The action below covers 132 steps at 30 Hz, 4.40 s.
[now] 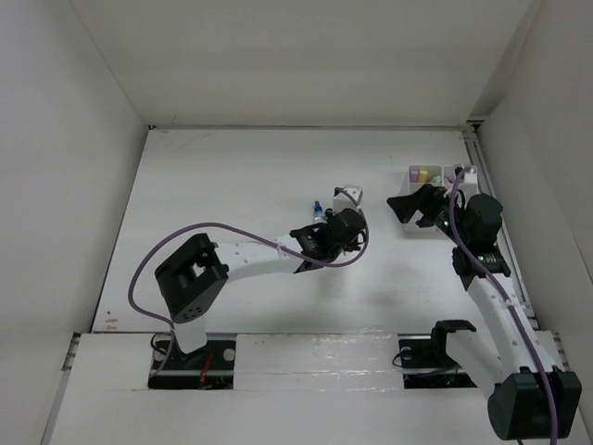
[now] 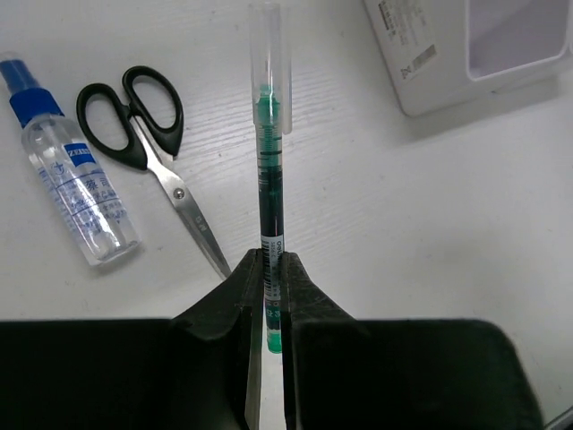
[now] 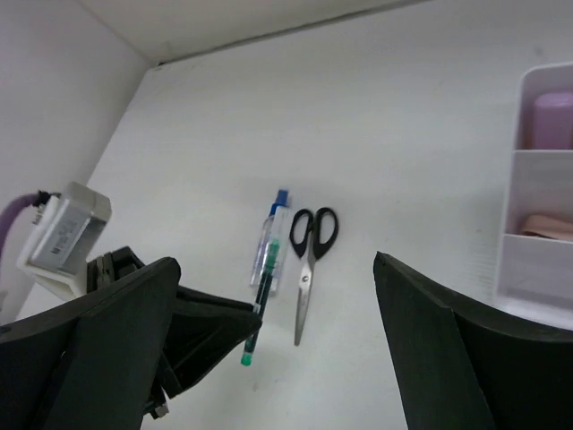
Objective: Sort the stationery into containers
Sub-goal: Pick up the pen from the center of the board, then place the pen in the storage box.
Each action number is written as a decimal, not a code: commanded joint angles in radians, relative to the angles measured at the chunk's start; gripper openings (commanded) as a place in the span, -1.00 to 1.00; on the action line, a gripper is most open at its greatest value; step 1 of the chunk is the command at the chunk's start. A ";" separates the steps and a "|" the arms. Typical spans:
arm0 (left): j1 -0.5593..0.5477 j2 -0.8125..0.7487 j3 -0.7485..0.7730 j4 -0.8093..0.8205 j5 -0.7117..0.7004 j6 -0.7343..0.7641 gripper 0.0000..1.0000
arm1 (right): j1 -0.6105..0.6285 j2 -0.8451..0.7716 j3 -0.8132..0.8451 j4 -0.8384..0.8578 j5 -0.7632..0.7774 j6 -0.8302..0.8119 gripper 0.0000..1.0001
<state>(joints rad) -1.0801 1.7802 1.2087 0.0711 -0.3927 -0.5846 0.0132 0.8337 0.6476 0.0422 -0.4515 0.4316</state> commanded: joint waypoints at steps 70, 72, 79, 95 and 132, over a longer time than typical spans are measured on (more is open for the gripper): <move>-0.066 -0.881 -0.193 -0.718 -0.132 -0.083 0.98 | -0.440 0.742 0.139 1.205 -0.084 0.007 -1.00; -0.066 -0.861 -0.193 -0.718 -0.123 -0.083 0.98 | -0.452 0.752 0.153 1.191 -0.093 0.007 -1.00; -0.066 -0.852 -0.193 -0.718 -0.123 -0.083 0.98 | -0.470 0.834 0.237 1.145 -0.127 -0.033 -1.00; -0.066 -0.871 -0.193 -0.709 -0.123 -0.073 0.98 | -0.481 0.924 0.257 1.147 -0.148 -0.024 -1.00; -0.066 -0.871 -0.193 -0.709 -0.123 -0.073 0.98 | -0.481 0.989 0.257 1.174 -0.194 0.033 -1.00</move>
<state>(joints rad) -1.1473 0.9272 1.0214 -0.6693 -0.5045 -0.6697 -0.4637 1.8126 0.8696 1.1393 -0.6205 0.4492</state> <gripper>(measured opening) 0.989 0.199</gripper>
